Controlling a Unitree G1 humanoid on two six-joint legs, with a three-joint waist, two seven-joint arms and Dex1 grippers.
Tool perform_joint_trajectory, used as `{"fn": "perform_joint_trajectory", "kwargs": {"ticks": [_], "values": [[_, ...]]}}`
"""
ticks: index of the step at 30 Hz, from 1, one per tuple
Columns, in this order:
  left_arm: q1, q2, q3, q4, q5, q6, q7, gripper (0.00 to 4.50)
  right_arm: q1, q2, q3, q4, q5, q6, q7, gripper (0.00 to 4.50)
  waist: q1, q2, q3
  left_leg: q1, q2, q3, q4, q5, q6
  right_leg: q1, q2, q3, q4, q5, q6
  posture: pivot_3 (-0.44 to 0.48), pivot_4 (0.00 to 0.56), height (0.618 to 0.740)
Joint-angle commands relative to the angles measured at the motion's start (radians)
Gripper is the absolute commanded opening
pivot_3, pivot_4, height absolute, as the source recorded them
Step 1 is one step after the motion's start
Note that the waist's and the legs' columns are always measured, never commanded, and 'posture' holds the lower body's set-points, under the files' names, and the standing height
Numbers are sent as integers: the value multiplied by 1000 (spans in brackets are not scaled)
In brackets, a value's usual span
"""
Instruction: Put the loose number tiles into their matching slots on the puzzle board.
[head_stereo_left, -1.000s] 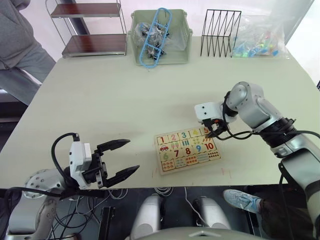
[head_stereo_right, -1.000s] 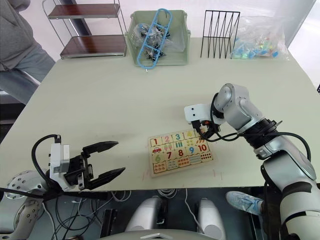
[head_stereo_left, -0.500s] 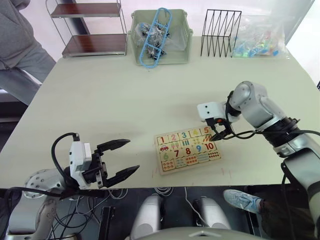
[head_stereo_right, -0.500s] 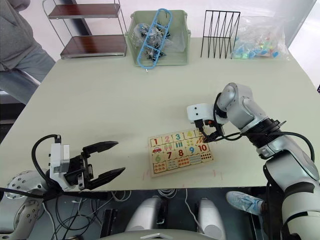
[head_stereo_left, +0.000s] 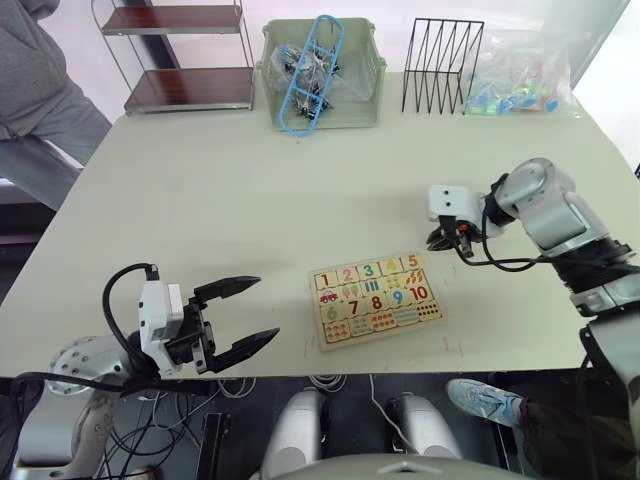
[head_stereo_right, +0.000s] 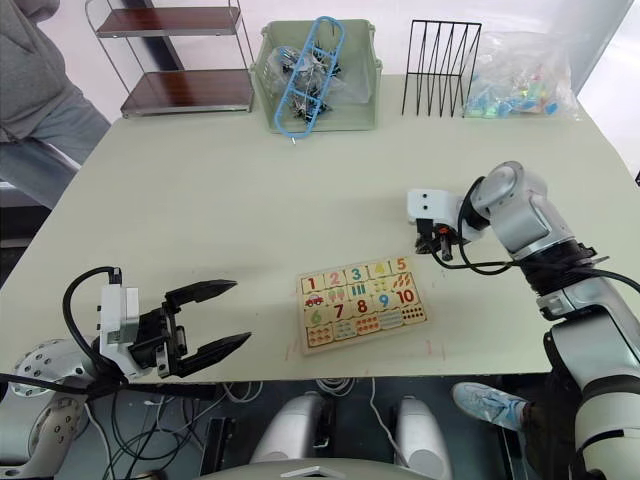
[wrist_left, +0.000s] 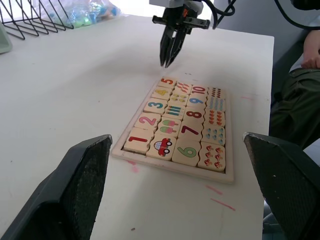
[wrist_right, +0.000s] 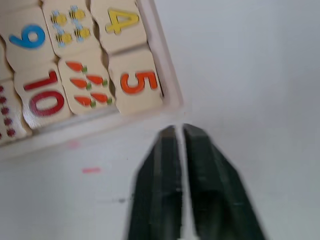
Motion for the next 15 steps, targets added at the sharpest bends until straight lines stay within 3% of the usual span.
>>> {"fn": "perform_joint_trajectory", "kwargs": {"ticks": [1,15], "values": [[-16,7,8,-12,-12,-6,-8,4500,8,-6,-26,-17,13,-31,-14,57,-1,0,0,0,0,0,0,0,0,0,0,0,0,0,0,0,150,740],[-19,9,19,-15,-12,-1,-17,4500,24,25,-12,-28,16,-56,-19,57,0,0,0,0,0,0,0,0,0,0,1,-2,0,0,0,0,150,740]]}}
